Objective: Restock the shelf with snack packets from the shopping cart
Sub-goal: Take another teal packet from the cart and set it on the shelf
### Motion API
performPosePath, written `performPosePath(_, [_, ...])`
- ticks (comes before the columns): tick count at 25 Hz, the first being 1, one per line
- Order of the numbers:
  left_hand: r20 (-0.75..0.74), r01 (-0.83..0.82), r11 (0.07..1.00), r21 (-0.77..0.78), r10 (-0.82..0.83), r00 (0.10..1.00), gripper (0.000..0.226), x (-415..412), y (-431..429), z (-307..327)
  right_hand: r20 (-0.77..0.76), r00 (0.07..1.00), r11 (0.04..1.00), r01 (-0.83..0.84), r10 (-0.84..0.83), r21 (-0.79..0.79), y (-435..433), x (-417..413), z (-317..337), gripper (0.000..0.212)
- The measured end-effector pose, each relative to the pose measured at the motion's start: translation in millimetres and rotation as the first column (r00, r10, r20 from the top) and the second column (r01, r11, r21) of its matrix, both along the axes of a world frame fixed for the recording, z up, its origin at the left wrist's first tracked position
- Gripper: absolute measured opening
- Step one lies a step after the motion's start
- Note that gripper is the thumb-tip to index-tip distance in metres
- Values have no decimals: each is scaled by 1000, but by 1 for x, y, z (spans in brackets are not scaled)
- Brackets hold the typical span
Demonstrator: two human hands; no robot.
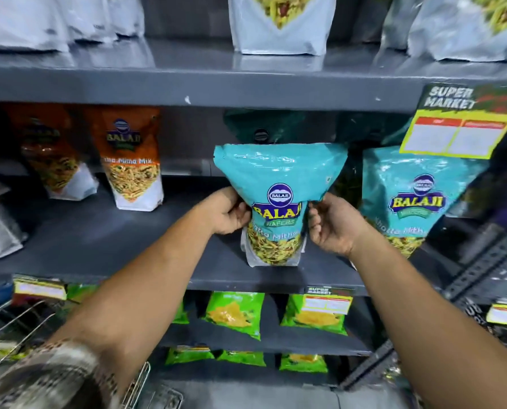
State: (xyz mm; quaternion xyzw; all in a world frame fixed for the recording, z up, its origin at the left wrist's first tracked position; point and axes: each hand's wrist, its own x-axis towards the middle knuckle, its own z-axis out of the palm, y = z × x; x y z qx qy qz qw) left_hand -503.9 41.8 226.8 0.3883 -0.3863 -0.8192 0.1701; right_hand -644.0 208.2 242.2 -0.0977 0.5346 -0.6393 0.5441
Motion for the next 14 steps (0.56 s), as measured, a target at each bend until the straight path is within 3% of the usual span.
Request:
performPosePath(3, [106, 61, 939, -339, -26, 994, 16, 26, 4, -12, -297, 933, 979, 196, -202, -48, 3, -9, 5, 32])
performPosePath(4, [150, 115, 869, -480, -47, 987, 24, 37, 7, -21, -370, 878, 952, 276, -305, -131, 3, -11, 11, 32])
performPosePath(6, [218, 257, 691, -675, -146, 965, 62, 55, 16, -40, -428, 813, 913, 295, -395, -282, 1, -9, 30, 30])
performPosePath(8, [274, 365, 537, -761, -243, 930, 95, 55, 28, -53, -449, 795, 891, 239, -407, -385, -2, 1, 45, 29])
performPosePath(9, [301, 400, 486, -777, -272, 914, 101, 49, 34, -54, -471, 775, 881, 227, -421, -414, -4, 5, 50, 31])
performPosePath(10, [319, 410, 474, -779, -263, 911, 101, 41, 39, -55, -513, 743, 878, 213, -430, -428, -7, 8, 55, 30])
performPosePath(14, [263, 295, 580, -759, -141, 955, 85, 24, 47, -53, -591, 700, 882, 119, -401, -457, -17, 8, 61, 9])
